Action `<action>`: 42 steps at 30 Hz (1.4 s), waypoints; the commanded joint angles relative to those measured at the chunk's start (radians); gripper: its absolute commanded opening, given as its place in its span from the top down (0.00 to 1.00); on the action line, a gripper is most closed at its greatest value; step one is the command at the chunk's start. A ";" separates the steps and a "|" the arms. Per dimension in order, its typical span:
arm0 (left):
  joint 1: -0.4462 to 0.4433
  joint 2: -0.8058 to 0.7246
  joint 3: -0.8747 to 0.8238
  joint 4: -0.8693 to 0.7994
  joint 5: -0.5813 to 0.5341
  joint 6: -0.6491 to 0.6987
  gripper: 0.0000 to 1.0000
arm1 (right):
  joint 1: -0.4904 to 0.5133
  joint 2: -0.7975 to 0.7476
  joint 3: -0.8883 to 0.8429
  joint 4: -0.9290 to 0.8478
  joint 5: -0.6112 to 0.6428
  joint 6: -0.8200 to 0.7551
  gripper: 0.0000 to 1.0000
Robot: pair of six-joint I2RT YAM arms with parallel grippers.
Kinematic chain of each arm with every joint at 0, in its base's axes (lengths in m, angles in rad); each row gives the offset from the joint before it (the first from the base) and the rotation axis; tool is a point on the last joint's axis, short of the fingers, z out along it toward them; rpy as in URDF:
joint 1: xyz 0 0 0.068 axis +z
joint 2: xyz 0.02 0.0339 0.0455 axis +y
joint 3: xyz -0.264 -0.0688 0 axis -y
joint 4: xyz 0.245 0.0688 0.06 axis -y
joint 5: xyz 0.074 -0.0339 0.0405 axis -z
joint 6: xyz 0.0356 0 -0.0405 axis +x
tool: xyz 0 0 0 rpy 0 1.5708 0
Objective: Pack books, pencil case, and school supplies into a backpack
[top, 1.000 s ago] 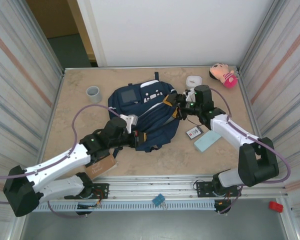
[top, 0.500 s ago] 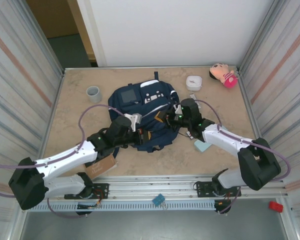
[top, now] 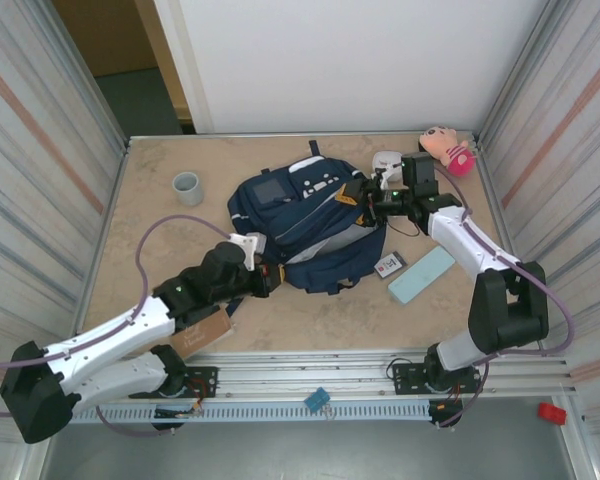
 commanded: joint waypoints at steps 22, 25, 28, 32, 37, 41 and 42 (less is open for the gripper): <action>0.228 -0.011 0.018 -0.064 0.029 0.175 1.00 | 0.036 -0.059 0.204 -0.257 -0.118 -0.265 0.92; 0.297 -0.005 0.030 -0.079 0.084 0.244 1.00 | 0.013 -0.003 0.305 -0.372 -0.202 -0.358 0.93; 0.350 0.033 0.036 -0.054 0.125 0.295 1.00 | 0.014 0.046 0.396 -0.476 -0.254 -0.437 0.94; 0.385 0.120 0.055 0.004 0.139 0.359 1.00 | 0.017 0.079 0.483 -0.568 -0.307 -0.515 0.95; 0.424 0.250 0.117 0.030 0.139 0.409 1.00 | 0.023 0.091 0.553 -0.648 -0.355 -0.579 0.95; 0.450 0.300 0.127 0.100 0.128 0.435 0.99 | 0.034 0.101 0.586 -0.731 -0.372 -0.646 0.95; 0.456 0.312 0.128 0.121 0.121 0.443 0.99 | 0.037 0.104 0.595 -0.756 -0.374 -0.670 0.95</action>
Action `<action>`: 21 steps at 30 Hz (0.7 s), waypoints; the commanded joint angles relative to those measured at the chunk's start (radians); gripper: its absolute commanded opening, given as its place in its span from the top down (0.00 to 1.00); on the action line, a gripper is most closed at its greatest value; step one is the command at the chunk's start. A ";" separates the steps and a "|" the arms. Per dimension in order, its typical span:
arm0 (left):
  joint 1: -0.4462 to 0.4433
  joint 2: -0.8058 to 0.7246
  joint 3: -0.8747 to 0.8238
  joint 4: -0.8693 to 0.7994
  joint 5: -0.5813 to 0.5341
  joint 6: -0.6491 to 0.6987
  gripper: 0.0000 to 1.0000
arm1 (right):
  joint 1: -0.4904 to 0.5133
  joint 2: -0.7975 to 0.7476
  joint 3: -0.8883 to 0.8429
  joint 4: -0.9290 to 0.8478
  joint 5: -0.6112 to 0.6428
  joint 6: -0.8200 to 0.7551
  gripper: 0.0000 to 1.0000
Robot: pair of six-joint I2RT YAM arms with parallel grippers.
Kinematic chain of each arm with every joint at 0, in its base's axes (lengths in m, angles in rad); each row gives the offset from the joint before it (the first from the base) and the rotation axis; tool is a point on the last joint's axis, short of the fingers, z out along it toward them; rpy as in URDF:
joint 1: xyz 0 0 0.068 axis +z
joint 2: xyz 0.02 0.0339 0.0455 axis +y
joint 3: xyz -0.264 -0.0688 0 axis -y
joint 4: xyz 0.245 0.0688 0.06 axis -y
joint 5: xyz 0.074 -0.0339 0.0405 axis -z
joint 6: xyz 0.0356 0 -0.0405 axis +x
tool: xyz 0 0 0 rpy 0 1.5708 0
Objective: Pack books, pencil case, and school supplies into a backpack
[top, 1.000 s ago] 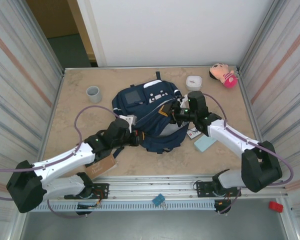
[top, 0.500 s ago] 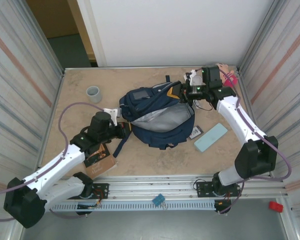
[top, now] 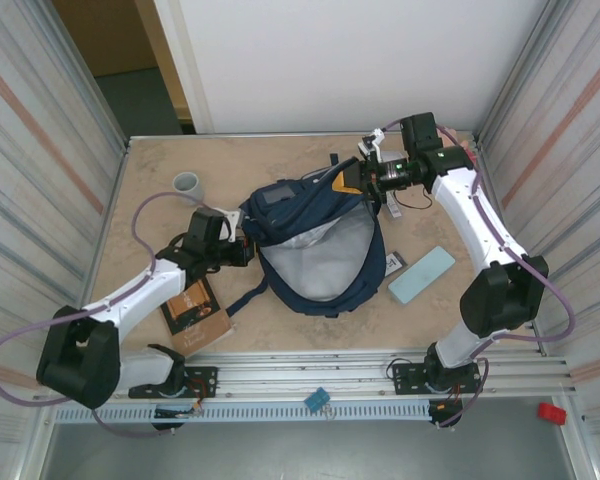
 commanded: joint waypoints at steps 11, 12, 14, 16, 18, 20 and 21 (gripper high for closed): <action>0.087 0.088 0.077 0.146 -0.068 0.083 0.85 | 0.041 -0.044 0.010 0.026 -0.121 -0.023 0.95; 0.087 0.071 0.085 0.129 -0.049 0.070 0.77 | 0.043 -0.056 -0.030 0.118 -0.085 0.041 0.95; 0.087 0.024 0.104 0.071 -0.032 0.027 0.62 | 0.046 -0.081 -0.118 0.308 -0.028 0.167 0.96; 0.087 -0.033 0.151 -0.060 -0.048 -0.039 0.50 | 0.052 -0.098 -0.199 0.496 0.010 0.279 0.96; 0.087 -0.093 0.191 -0.186 -0.084 -0.134 0.43 | 0.067 -0.103 -0.246 0.606 0.071 0.330 0.97; 0.087 -0.145 0.192 -0.232 -0.065 -0.187 0.41 | 0.092 -0.094 -0.260 0.639 0.138 0.331 0.97; 0.087 -0.168 0.183 -0.241 -0.051 -0.226 0.40 | 0.104 -0.088 -0.271 0.668 0.167 0.340 0.96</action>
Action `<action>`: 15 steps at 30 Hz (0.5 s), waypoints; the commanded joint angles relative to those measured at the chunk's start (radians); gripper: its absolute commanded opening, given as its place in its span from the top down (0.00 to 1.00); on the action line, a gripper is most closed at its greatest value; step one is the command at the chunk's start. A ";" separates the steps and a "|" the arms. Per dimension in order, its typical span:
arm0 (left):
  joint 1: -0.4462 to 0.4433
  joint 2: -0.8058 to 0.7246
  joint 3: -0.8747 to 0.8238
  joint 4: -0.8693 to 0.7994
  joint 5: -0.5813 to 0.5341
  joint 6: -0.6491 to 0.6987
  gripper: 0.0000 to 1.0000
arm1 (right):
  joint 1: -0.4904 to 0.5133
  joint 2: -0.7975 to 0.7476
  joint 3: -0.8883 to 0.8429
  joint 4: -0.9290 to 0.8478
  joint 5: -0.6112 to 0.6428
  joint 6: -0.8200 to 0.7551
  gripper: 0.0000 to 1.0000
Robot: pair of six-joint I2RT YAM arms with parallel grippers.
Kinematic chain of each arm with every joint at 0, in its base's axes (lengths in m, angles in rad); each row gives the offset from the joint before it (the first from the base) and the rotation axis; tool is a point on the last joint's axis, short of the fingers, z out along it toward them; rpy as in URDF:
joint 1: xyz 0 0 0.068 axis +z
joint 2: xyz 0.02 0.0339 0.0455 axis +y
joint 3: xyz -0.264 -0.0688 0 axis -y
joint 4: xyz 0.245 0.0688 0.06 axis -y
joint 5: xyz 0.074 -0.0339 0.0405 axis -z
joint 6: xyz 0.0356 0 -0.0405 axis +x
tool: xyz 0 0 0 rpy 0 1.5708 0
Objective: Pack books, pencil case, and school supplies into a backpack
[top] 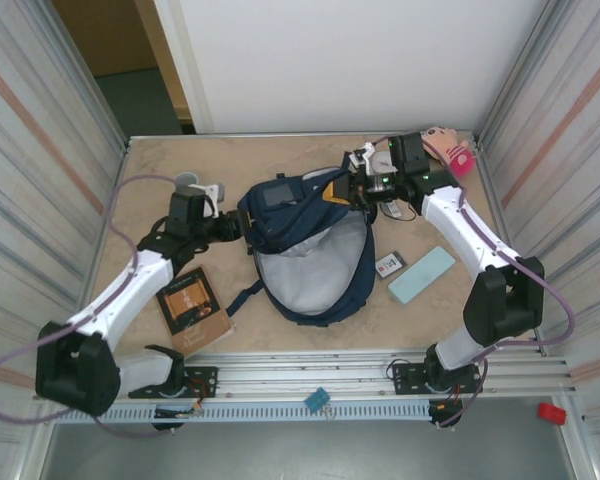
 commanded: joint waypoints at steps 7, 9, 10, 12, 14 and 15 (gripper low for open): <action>0.002 -0.152 -0.062 -0.168 0.073 -0.295 0.39 | 0.077 0.008 -0.153 0.520 0.280 0.243 0.95; 0.002 -0.162 -0.088 -0.162 0.075 -0.312 0.40 | 0.088 0.015 -0.195 0.557 0.356 0.265 0.93; 0.002 -0.165 -0.099 -0.153 0.077 -0.320 0.40 | 0.097 0.019 -0.210 0.566 0.383 0.273 0.92; 0.002 -0.164 -0.115 -0.131 0.086 -0.334 0.40 | 0.116 0.023 -0.249 0.579 0.433 0.296 0.86; 0.002 -0.156 -0.129 -0.106 0.098 -0.345 0.40 | 0.137 0.018 -0.279 0.563 0.461 0.316 0.71; 0.001 -0.148 -0.138 -0.090 0.107 -0.350 0.40 | 0.148 0.011 -0.292 0.531 0.479 0.325 0.62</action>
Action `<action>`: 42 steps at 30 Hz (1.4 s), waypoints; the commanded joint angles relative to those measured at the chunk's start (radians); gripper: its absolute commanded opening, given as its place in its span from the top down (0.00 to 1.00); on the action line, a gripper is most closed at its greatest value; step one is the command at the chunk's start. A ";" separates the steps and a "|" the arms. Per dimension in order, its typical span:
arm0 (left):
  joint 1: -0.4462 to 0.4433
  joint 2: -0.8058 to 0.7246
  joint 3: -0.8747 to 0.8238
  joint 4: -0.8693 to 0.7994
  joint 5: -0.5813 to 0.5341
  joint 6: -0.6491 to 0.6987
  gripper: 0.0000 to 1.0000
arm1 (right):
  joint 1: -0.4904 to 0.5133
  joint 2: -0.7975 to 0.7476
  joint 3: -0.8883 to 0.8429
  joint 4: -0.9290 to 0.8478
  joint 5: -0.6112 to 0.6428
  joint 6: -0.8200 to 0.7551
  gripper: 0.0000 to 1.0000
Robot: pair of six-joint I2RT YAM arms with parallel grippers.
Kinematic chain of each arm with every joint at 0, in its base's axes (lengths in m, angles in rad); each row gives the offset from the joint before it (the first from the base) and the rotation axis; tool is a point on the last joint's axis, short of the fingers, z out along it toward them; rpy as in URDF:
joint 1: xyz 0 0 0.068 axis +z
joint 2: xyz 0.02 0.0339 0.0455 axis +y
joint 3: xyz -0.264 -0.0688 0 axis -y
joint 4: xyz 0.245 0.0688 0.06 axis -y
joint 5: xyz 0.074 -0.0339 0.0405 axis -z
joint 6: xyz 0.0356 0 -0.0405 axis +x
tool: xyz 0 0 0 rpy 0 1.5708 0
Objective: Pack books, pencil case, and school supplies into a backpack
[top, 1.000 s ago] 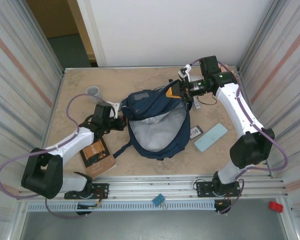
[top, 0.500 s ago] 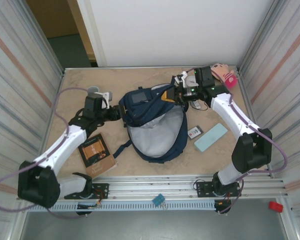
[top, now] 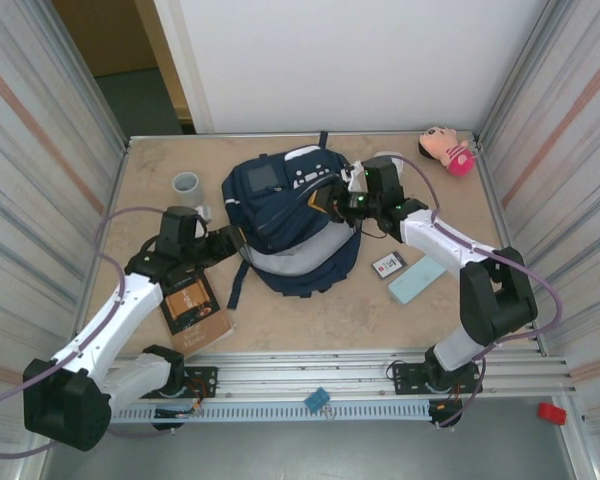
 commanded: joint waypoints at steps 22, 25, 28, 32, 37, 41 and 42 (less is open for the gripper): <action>-0.002 0.262 -0.011 0.181 0.059 -0.042 0.41 | 0.093 -0.254 0.027 -0.714 0.222 -0.184 0.37; -0.002 0.266 -0.002 0.182 0.061 -0.045 0.42 | 0.101 -0.196 0.095 -0.657 0.227 -0.231 0.39; -0.002 0.266 -0.015 0.196 0.055 -0.046 0.42 | 0.098 -0.086 0.113 -0.536 0.217 -0.241 0.41; -0.002 0.281 -0.059 0.259 0.044 -0.058 0.43 | 0.080 0.075 0.134 -0.409 0.231 -0.256 0.45; -0.002 0.364 -0.064 0.316 0.059 -0.064 0.46 | 0.074 0.160 0.038 -0.271 0.294 -0.230 0.46; -0.002 0.458 -0.044 0.368 0.075 -0.066 0.48 | 0.089 0.161 -0.097 -0.178 0.364 -0.174 0.47; -0.004 0.484 -0.037 0.379 0.069 -0.059 0.49 | 0.090 0.153 -0.131 -0.149 0.375 -0.153 0.47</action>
